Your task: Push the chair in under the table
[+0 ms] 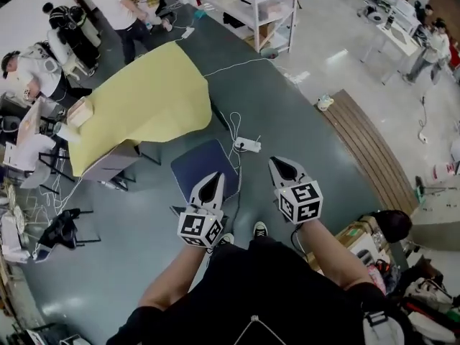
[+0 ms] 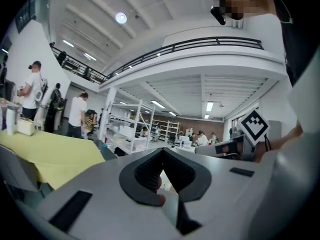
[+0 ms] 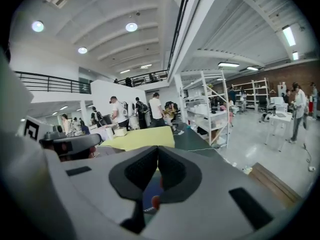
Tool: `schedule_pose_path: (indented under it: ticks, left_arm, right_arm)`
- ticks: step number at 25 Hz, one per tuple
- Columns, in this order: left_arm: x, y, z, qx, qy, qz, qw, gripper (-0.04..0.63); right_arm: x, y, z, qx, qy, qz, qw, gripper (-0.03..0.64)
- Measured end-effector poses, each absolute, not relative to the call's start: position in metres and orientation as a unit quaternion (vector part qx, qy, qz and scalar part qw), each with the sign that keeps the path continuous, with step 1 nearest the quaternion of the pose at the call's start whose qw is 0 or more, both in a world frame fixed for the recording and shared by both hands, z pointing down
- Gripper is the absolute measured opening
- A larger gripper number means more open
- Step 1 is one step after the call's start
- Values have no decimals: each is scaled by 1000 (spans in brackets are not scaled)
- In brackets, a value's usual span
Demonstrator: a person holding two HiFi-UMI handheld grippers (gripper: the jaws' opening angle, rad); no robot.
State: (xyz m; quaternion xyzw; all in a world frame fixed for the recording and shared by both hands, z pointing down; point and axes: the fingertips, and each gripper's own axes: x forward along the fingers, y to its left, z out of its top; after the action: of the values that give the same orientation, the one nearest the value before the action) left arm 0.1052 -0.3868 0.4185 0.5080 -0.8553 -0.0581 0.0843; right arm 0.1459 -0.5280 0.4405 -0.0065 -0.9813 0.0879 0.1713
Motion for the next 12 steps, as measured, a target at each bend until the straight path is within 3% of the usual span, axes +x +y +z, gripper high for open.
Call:
schedule_pose_path:
  ticks: [12]
  left_arm:
    - [73, -244, 407, 320, -942, -74, 72, 11]
  right_arm:
    - [54, -397, 430, -196, -962, 53, 185, 15]
